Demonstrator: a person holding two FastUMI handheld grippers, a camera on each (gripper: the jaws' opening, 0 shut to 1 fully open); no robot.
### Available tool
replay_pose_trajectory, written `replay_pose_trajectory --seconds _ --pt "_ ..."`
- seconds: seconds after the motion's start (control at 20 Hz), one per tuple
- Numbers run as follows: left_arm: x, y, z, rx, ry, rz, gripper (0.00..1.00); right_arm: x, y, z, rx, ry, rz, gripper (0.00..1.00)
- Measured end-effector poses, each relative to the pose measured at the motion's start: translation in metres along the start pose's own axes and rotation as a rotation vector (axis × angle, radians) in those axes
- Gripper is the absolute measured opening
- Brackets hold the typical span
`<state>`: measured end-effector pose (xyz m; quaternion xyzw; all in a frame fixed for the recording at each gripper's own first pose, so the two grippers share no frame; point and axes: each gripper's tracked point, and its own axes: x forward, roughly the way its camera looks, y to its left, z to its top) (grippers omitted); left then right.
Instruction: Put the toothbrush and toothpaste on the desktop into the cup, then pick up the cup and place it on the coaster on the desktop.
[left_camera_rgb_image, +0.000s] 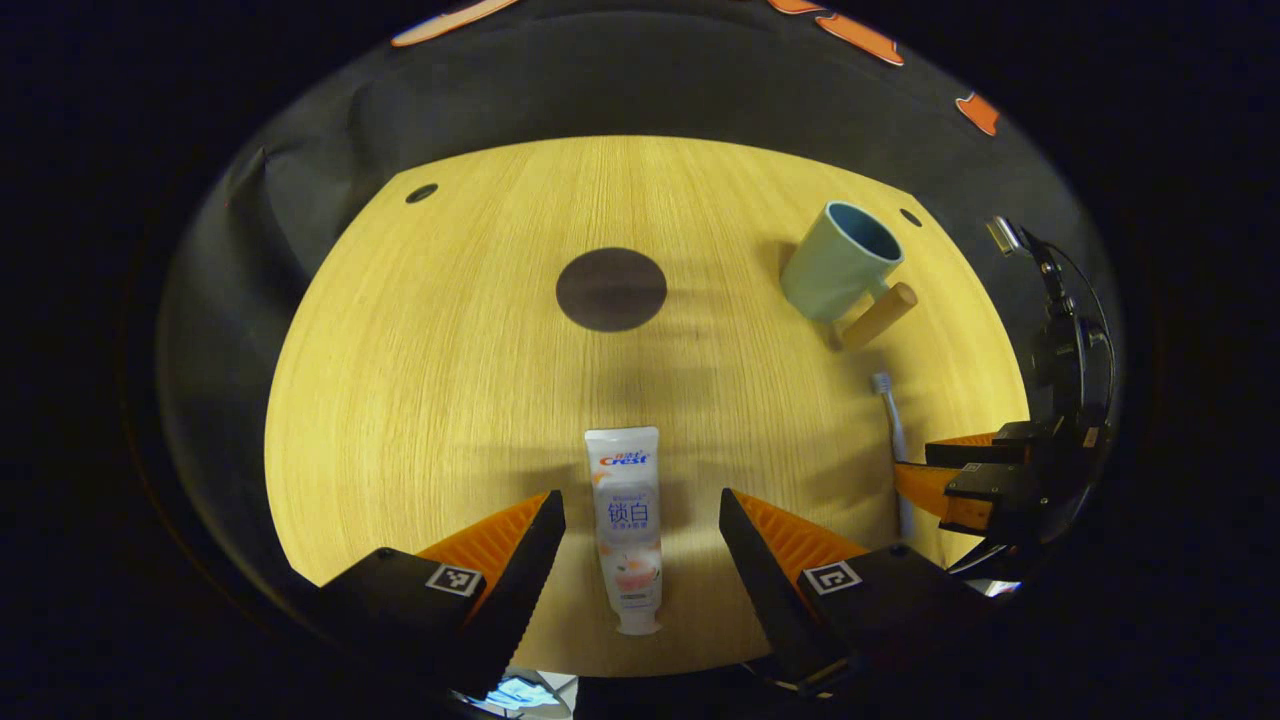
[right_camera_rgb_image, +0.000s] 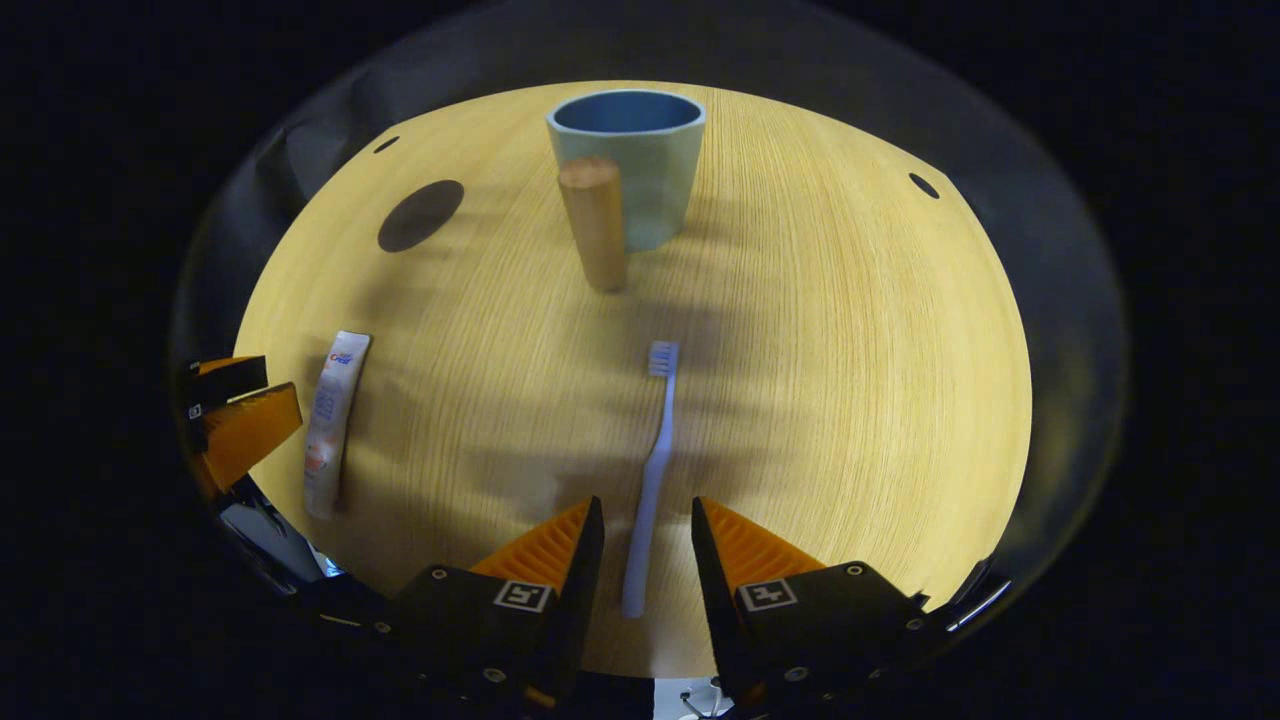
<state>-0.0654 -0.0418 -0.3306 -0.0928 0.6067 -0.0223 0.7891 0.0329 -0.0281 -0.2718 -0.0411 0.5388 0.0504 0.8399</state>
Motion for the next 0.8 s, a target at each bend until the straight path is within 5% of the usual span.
replay_pose_trajectory --seconds 0.5,0.8 --pt "0.018 0.005 -0.007 -0.048 0.109 -0.001 0.99 0.013 0.004 0.004 0.161 0.087 0.028 0.08" --pt "0.032 0.003 -0.015 -0.054 0.165 -0.003 0.99 -0.003 0.006 0.010 0.231 -0.001 0.112 0.04"
